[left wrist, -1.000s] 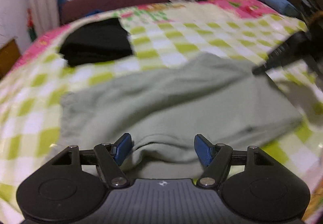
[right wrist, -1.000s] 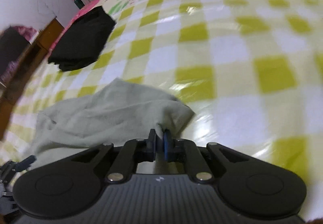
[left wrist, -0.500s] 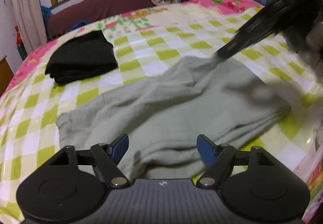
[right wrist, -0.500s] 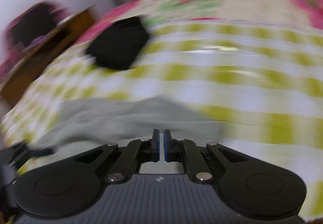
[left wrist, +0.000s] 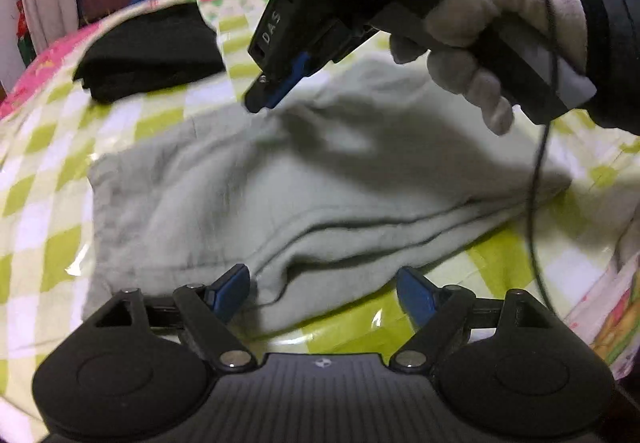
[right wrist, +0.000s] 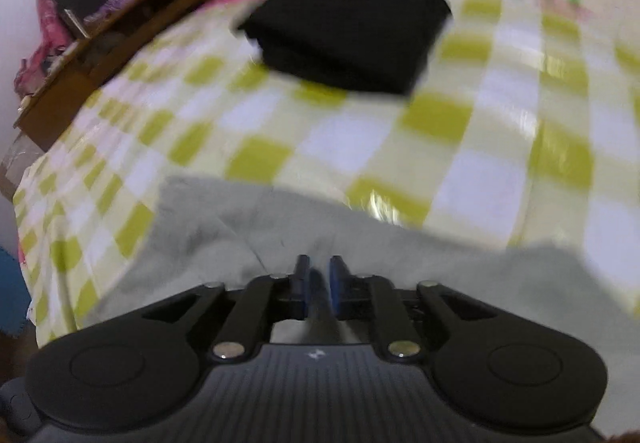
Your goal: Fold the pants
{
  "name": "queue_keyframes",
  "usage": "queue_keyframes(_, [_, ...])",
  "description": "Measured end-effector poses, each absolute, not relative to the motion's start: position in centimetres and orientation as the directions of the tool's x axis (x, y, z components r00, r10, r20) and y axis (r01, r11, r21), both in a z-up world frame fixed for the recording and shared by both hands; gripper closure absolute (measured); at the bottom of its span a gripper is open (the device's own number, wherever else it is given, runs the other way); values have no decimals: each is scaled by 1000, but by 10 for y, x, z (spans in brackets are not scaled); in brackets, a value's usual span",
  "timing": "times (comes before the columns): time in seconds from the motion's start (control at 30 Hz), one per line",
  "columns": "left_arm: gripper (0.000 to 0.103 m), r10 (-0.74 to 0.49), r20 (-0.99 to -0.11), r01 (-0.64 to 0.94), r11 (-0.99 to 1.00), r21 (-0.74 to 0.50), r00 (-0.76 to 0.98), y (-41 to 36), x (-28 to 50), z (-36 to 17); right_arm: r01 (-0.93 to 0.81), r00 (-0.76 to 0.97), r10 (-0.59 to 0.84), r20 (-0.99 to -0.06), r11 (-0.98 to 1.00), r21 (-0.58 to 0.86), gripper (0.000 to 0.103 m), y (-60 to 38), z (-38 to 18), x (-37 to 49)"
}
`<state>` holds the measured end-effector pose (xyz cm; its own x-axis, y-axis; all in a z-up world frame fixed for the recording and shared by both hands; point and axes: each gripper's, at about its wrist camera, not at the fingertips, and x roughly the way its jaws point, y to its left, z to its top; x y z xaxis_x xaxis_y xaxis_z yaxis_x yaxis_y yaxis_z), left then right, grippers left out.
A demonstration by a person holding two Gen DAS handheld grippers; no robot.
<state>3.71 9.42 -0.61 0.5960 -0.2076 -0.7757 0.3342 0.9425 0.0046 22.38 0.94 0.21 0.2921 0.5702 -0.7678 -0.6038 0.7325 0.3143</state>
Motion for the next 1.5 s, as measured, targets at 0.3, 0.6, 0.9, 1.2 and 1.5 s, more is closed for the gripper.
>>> queue_keyframes(0.3, [9, -162, -786, 238, 971, -20, 596, 117, 49, -9, -647, 128, 565, -815, 671, 363, 85, 70, -38, 219])
queue_keyframes(0.6, [9, -131, -798, 280, 959, 50, 589, 106, 24, -6, -603, 254, 624, -739, 700, 383, 81, 40, -4, 224])
queue_keyframes(0.9, [9, -150, -684, 260, 964, 61, 714, 93, 44, 12, -461, 381, 452, -807, 849, 258, 73, -103, -1, 157])
queue_keyframes(1.2, [5, -37, -810, 219, 969, 113, 585, 96, 55, -6, -174, 445, 328, -833, 944, 279, 72, -207, -21, 131])
queue_keyframes(1.5, [5, -100, -738, 264, 959, 108, 667, 55, 51, 14, -89, 486, 515, -706, 833, 546, 53, -228, -46, 156])
